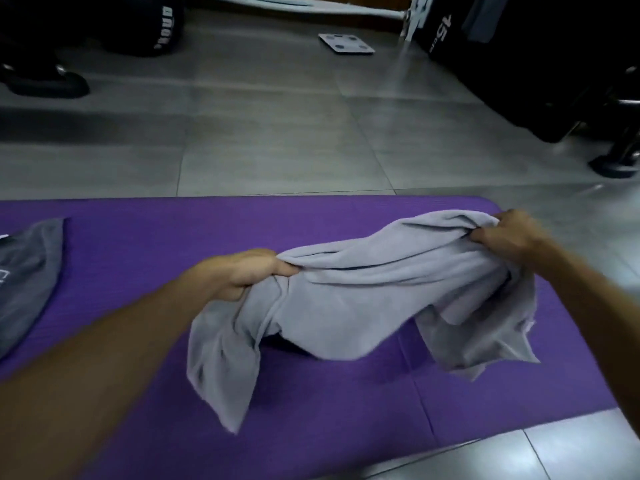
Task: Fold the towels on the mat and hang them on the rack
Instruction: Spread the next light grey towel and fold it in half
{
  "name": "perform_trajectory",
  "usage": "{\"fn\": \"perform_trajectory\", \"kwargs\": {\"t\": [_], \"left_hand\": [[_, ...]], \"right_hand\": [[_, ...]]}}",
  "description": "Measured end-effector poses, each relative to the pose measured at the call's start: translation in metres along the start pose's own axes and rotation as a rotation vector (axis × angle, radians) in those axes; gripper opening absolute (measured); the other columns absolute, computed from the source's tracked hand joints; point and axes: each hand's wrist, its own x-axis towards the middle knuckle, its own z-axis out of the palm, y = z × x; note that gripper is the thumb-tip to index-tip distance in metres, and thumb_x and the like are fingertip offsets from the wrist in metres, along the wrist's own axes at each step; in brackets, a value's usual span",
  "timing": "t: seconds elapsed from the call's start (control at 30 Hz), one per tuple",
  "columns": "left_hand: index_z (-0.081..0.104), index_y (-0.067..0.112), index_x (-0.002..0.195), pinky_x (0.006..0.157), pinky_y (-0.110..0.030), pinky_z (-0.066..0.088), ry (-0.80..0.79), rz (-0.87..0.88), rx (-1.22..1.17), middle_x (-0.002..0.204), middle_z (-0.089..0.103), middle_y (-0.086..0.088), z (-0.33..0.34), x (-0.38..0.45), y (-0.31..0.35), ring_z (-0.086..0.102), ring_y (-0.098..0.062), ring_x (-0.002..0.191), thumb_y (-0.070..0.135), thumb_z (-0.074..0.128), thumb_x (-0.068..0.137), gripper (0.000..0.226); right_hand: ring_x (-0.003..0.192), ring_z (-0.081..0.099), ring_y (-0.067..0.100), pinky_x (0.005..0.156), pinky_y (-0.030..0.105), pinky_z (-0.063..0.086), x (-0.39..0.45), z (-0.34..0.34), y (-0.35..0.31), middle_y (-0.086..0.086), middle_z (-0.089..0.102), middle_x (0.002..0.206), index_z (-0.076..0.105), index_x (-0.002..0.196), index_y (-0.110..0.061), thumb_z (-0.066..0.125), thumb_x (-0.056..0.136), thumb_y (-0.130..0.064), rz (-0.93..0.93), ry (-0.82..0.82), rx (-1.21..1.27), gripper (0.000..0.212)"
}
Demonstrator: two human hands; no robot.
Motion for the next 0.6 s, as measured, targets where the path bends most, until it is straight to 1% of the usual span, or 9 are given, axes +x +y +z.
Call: {"fn": "perform_trajectory", "kwargs": {"t": [0.07, 0.13, 0.23, 0.27, 0.33, 0.4, 0.47, 0.53, 0.6], "left_hand": [[0.067, 0.007, 0.110, 0.089, -0.036, 0.055, -0.033, -0.070, 0.128, 0.102, 0.074, -0.009, 0.004, 0.009, 0.015, 0.070, -0.025, 0.096, 0.026, 0.064, 0.091, 0.027], [0.065, 0.010, 0.106, 0.084, -0.033, 0.056, 0.005, -0.131, 0.322, 0.102, 0.072, -0.006, 0.011, 0.023, 0.022, 0.069, -0.022, 0.093, 0.034, 0.069, 0.087, 0.031], [0.057, 0.016, 0.111, 0.081, -0.026, 0.046, 0.274, -0.022, 0.621, 0.107, 0.064, 0.000, 0.022, 0.058, 0.015, 0.061, -0.018, 0.096, 0.040, 0.073, 0.082, 0.042], [0.053, 0.018, 0.117, 0.079, -0.024, 0.042, 0.378, 0.054, 0.600, 0.109, 0.062, 0.001, 0.025, 0.068, 0.010, 0.059, -0.018, 0.099, 0.039, 0.073, 0.081, 0.046], [0.047, 0.017, 0.130, 0.085, -0.021, 0.039, 0.442, 0.126, 0.493, 0.118, 0.056, 0.001, 0.027, 0.081, -0.005, 0.057, -0.018, 0.109, 0.038, 0.071, 0.084, 0.056], [0.045, 0.014, 0.136, 0.097, -0.023, 0.039, 0.460, 0.169, 0.555, 0.133, 0.053, -0.004, 0.021, 0.080, -0.029, 0.053, -0.019, 0.121, 0.039, 0.068, 0.086, 0.061], [0.043, 0.014, 0.140, 0.102, -0.026, 0.037, 0.489, 0.174, 0.578, 0.138, 0.051, -0.005, 0.009, 0.061, -0.057, 0.050, -0.018, 0.125, 0.050, 0.069, 0.081, 0.073], [0.039, 0.020, 0.143, 0.104, -0.027, 0.036, 0.451, 0.102, 0.554, 0.138, 0.050, 0.004, -0.004, 0.029, -0.085, 0.048, -0.013, 0.126, 0.072, 0.069, 0.062, 0.100], [0.037, 0.027, 0.143, 0.106, -0.028, 0.036, 0.372, 0.031, 0.575, 0.138, 0.047, 0.011, -0.009, -0.004, -0.108, 0.046, -0.010, 0.126, 0.080, 0.065, 0.048, 0.112]], "right_hand": [[0.095, 0.061, 0.040, 0.074, 0.035, 0.044, 0.014, -0.005, 0.001, 0.028, 0.064, 0.100, 0.066, 0.095, 0.003, 0.066, 0.084, -0.032, 0.024, 0.020, -0.139, 0.036], [0.101, 0.062, 0.039, 0.084, 0.038, 0.051, 0.026, 0.012, 0.002, 0.026, 0.064, 0.108, 0.064, 0.104, -0.002, 0.064, 0.078, -0.040, 0.014, 0.005, -0.239, 0.046], [0.115, 0.056, 0.038, 0.095, 0.043, 0.048, 0.035, 0.060, 0.000, 0.020, 0.056, 0.125, 0.050, 0.124, -0.014, 0.064, 0.080, -0.040, 0.025, -0.080, -0.239, 0.053], [0.121, 0.051, 0.038, 0.100, 0.046, 0.043, 0.035, 0.077, -0.003, 0.019, 0.051, 0.131, 0.043, 0.132, -0.016, 0.067, 0.081, -0.040, 0.034, -0.142, -0.232, 0.061], [0.129, 0.043, 0.036, 0.104, 0.052, 0.033, 0.035, 0.108, -0.015, 0.013, 0.040, 0.139, 0.031, 0.140, -0.019, 0.071, 0.078, -0.044, 0.015, -0.235, -0.315, 0.078], [0.130, 0.040, 0.033, 0.106, 0.052, 0.032, 0.033, 0.135, -0.037, 0.010, 0.037, 0.141, 0.031, 0.141, -0.022, 0.068, 0.079, -0.044, -0.160, -0.225, -0.380, 0.076], [0.133, 0.039, 0.029, 0.111, 0.046, 0.031, 0.021, 0.161, -0.071, 0.007, 0.038, 0.143, 0.035, 0.143, -0.025, 0.066, 0.081, -0.039, -0.429, -0.284, -0.176, 0.071], [0.137, 0.036, 0.021, 0.113, 0.042, 0.029, -0.005, 0.182, -0.110, 0.000, 0.039, 0.145, 0.037, 0.145, -0.031, 0.067, 0.077, -0.039, -0.716, -0.438, 0.063, 0.074], [0.140, 0.029, 0.016, 0.114, 0.043, 0.026, -0.028, 0.199, -0.142, -0.005, 0.032, 0.151, 0.038, 0.143, -0.038, 0.068, 0.076, -0.043, -0.954, -0.527, 0.010, 0.074]]}}
